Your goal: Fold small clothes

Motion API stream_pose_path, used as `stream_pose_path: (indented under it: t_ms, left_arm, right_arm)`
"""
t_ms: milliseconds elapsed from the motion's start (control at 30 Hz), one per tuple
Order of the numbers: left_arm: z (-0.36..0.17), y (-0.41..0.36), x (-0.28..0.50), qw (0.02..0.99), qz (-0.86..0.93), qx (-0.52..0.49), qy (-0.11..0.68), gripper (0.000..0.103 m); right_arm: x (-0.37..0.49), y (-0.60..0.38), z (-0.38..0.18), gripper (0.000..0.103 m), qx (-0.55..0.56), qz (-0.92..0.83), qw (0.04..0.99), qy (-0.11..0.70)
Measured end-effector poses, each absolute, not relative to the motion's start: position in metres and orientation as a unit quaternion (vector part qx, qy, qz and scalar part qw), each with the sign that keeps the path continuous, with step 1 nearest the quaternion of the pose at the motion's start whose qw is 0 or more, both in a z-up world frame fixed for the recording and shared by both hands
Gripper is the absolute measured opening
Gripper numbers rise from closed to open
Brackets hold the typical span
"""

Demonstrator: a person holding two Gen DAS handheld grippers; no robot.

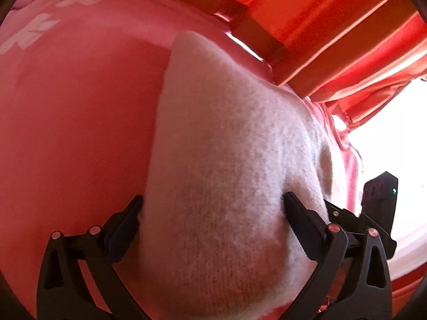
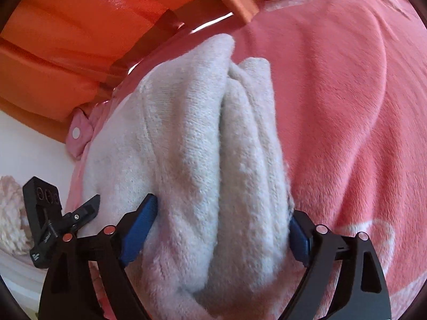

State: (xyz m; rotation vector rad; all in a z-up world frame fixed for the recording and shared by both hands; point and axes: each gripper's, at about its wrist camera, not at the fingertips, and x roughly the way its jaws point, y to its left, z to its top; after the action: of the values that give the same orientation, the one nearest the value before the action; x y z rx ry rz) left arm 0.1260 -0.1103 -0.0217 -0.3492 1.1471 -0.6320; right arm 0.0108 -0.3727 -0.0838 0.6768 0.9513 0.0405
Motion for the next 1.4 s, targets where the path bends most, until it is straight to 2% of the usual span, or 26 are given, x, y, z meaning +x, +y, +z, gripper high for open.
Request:
stream_pose_path:
  t_ms: [33,67,133,167,200,267,367,433,467,500,533,600,633,667,700,733,767,833,900,1233,1333,1400]
  left_arm:
    - [-0.020,-0.110,0.128,0.774,-0.301,-0.164,0.532,0.083]
    - [-0.017,-0.110,0.128,0.774,-0.300,-0.161,0.534,0.080]
    - [-0.004,-0.112,0.126,0.782,-0.297,-0.147,0.527,0.065]
    - [0.005,-0.114,0.124,0.789,-0.299,-0.132,0.521,0.062]
    - [0.020,-0.117,0.120,0.796,-0.306,-0.114,0.509,0.059]
    - [0.038,-0.116,0.114,0.799,-0.322,-0.112,0.495,0.058]
    - [0.042,-0.114,0.110,0.783,-0.342,-0.124,0.504,0.063]
    - [0.021,-0.115,0.111,0.778,-0.324,-0.122,0.524,0.070]
    - [0.008,-0.117,0.113,0.772,-0.312,-0.121,0.540,0.073]
    - [-0.008,-0.115,0.115,0.765,-0.299,-0.132,0.556,0.084]
    - [-0.019,-0.110,0.114,0.760,-0.296,-0.154,0.558,0.091]
    - [-0.026,-0.105,0.115,0.761,-0.295,-0.188,0.546,0.092]
    - [-0.025,-0.108,0.116,0.762,-0.295,-0.179,0.548,0.092]
    - [-0.022,-0.112,0.117,0.763,-0.297,-0.171,0.549,0.089]
    - [-0.018,-0.115,0.117,0.762,-0.307,-0.167,0.545,0.072]
    - [-0.011,-0.119,0.116,0.764,-0.311,-0.157,0.543,0.068]
    - [-0.005,-0.122,0.115,0.771,-0.308,-0.142,0.538,0.064]
    - [0.017,-0.127,0.113,0.785,-0.319,-0.119,0.518,0.053]
    - [0.049,-0.127,0.113,0.795,-0.337,-0.115,0.492,0.050]
    - [0.257,-0.087,0.100,0.858,-0.424,-0.115,0.266,0.053]
    - [0.286,-0.067,0.110,0.873,-0.415,-0.118,0.227,0.056]
    - [0.282,-0.062,0.129,0.884,-0.394,-0.113,0.224,0.062]
  right_arm:
    - [0.012,-0.372,-0.081,0.065,0.320,0.020,0.835,0.446]
    - [0.010,-0.371,-0.077,0.048,0.325,0.021,0.837,0.440]
    - [0.005,-0.368,-0.060,0.037,0.319,0.011,0.847,0.426]
    - [0.000,-0.367,-0.050,0.034,0.319,0.013,0.853,0.413]
    - [-0.007,-0.368,-0.040,0.034,0.321,0.019,0.858,0.400]
    - [-0.021,-0.367,-0.021,0.033,0.319,0.018,0.868,0.381]
    - [-0.034,-0.374,-0.024,0.038,0.328,0.014,0.863,0.385]
    - [-0.031,-0.380,-0.052,0.046,0.344,0.001,0.840,0.419]
    - [-0.028,-0.382,-0.072,0.056,0.358,-0.010,0.822,0.443]
    - [-0.027,-0.384,-0.091,0.063,0.382,-0.006,0.807,0.451]
    - [-0.031,-0.386,-0.095,0.067,0.398,0.003,0.812,0.428]
    - [-0.028,-0.383,-0.096,0.068,0.395,0.005,0.815,0.424]
    - [-0.024,-0.382,-0.095,0.067,0.394,0.003,0.814,0.428]
    - [-0.021,-0.380,-0.095,0.059,0.395,0.005,0.812,0.430]
    - [-0.017,-0.377,-0.092,0.051,0.396,0.012,0.811,0.430]
    - [-0.016,-0.376,-0.088,0.042,0.395,0.011,0.814,0.426]
    - [-0.014,-0.371,-0.078,0.038,0.383,0.004,0.821,0.423]
    - [-0.014,-0.363,-0.055,0.035,0.362,0.001,0.840,0.403]
    - [-0.017,-0.353,-0.017,0.034,0.342,0.003,0.863,0.372]
    - [-0.047,-0.312,0.198,0.035,0.241,0.054,0.958,0.149]
    - [-0.024,-0.300,0.215,0.037,0.241,0.072,0.959,0.129]
    - [0.012,-0.296,0.201,0.041,0.258,0.079,0.951,0.150]
